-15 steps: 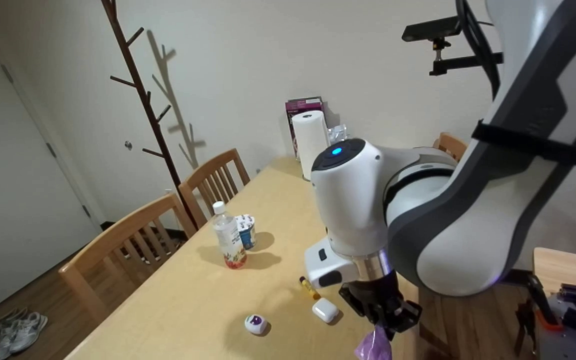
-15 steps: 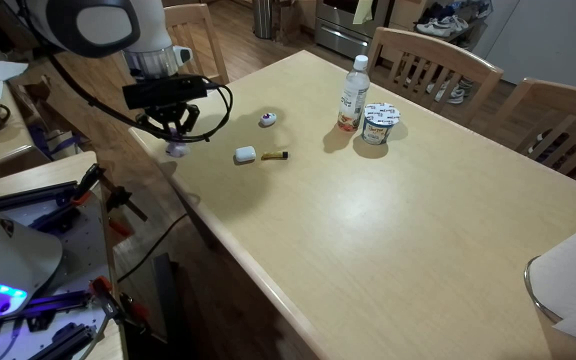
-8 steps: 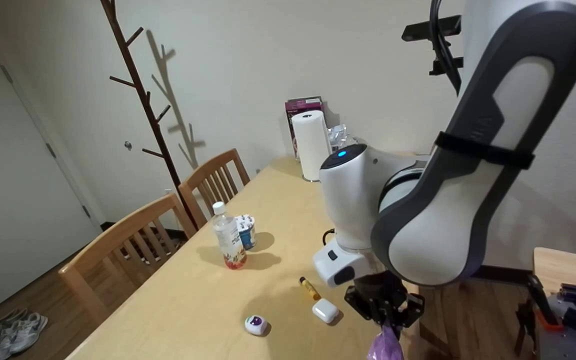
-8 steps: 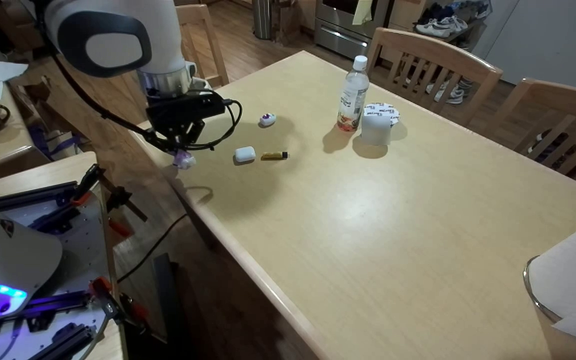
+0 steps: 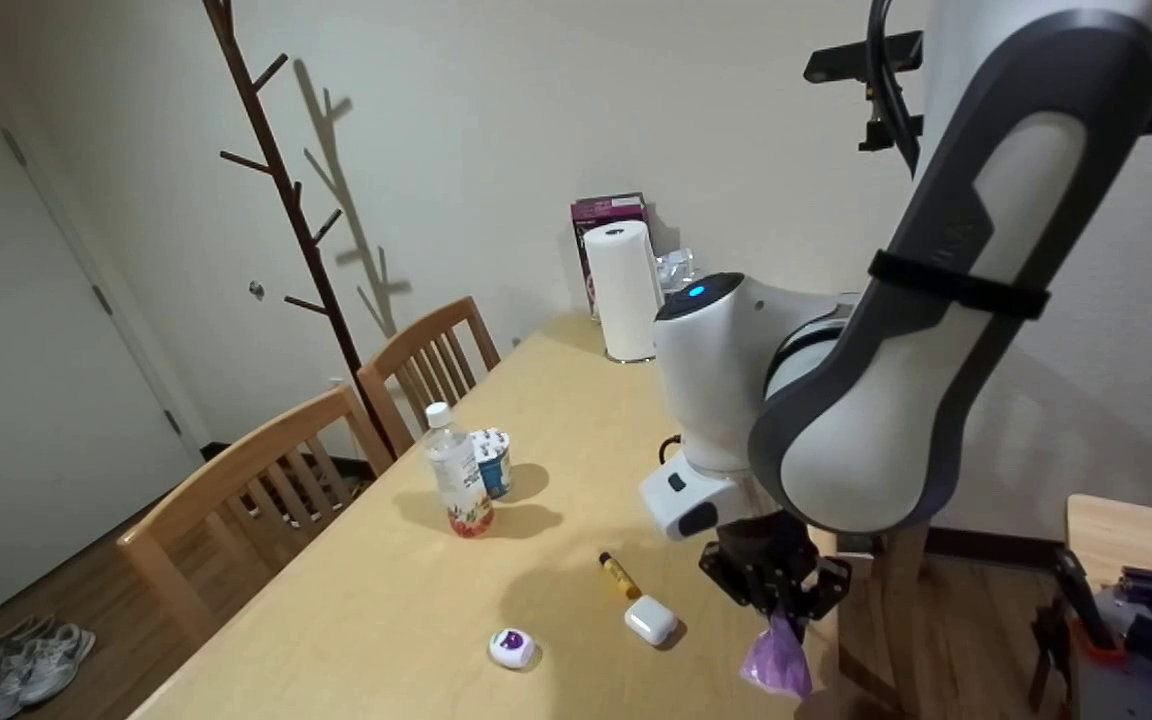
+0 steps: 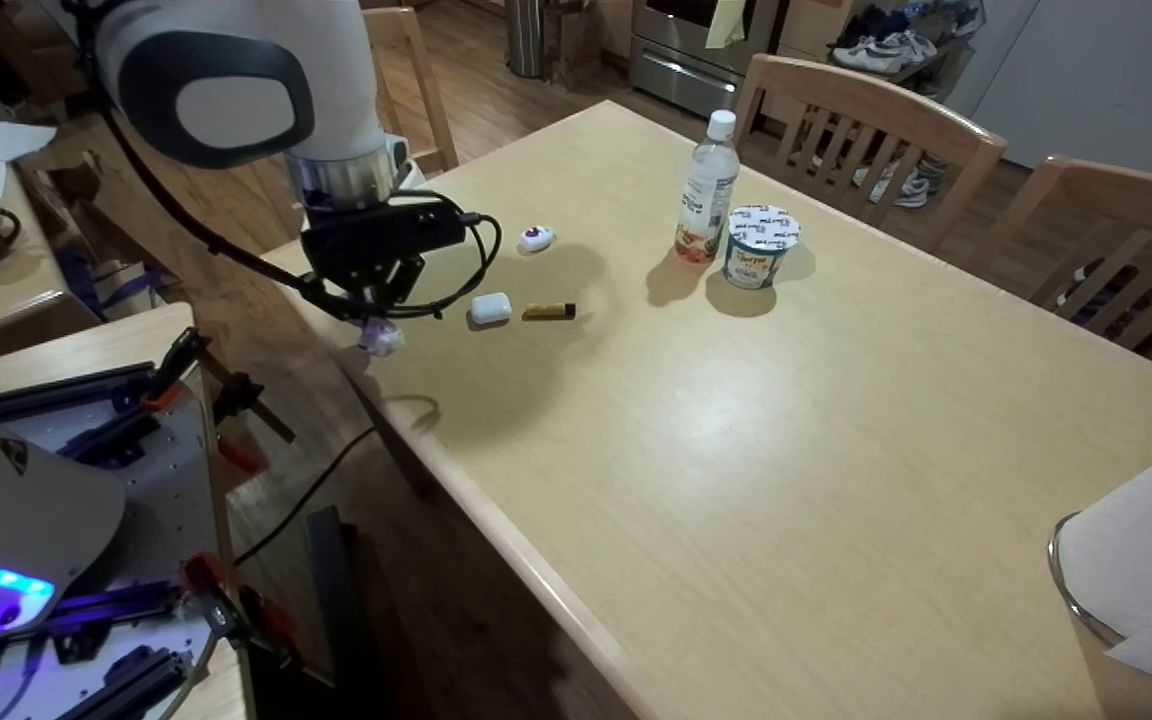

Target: Move the purple pack slightly to the right

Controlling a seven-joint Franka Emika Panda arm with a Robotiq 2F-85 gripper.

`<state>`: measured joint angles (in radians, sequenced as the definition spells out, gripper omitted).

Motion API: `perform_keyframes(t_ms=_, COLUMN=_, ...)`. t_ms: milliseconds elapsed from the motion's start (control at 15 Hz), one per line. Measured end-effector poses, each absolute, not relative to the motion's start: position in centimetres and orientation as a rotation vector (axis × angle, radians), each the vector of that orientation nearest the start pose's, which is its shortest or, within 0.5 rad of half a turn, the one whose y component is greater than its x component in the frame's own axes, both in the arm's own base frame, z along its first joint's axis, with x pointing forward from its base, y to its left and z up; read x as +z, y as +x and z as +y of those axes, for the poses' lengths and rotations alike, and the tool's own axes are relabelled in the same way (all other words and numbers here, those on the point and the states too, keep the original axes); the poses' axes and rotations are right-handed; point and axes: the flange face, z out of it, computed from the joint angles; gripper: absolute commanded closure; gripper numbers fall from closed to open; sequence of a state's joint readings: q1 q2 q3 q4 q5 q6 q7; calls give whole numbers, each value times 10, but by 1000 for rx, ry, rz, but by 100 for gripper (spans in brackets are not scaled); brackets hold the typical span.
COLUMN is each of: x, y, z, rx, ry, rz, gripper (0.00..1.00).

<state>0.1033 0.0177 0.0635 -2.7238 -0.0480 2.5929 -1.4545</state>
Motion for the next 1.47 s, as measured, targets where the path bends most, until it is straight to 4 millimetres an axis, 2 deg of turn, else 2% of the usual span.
perform_keyframes(t_ms=200, x=208, y=383, z=37, rx=-184, ry=2209, rz=2303, gripper=92)
perform_keyframes(t_ms=333, x=210, y=387, z=27, rx=-148, ry=2211, rz=2278, gripper=92)
perform_keyframes(t_ms=533, x=213, y=393, z=24, rx=-86, ry=2159, rz=2297, gripper=93)
perform_keyframes(t_ms=600, x=213, y=394, z=24, rx=-65, ry=2149, rz=2309, gripper=87)
perform_keyframes(t_ms=733, x=213, y=395, z=24, rx=-63, ry=2146, rz=2314, gripper=87)
perform_keyframes(t_ms=800, x=213, y=395, z=24, rx=-63, ry=2147, rz=2314, gripper=94)
perform_keyframes(t_ms=1067, x=212, y=396, z=24, rx=-46, ry=2099, rz=2345, gripper=93)
perform_keyframes(t_ms=1467, x=188, y=397, z=6, rx=-4, ry=2006, rz=2408, gripper=93)
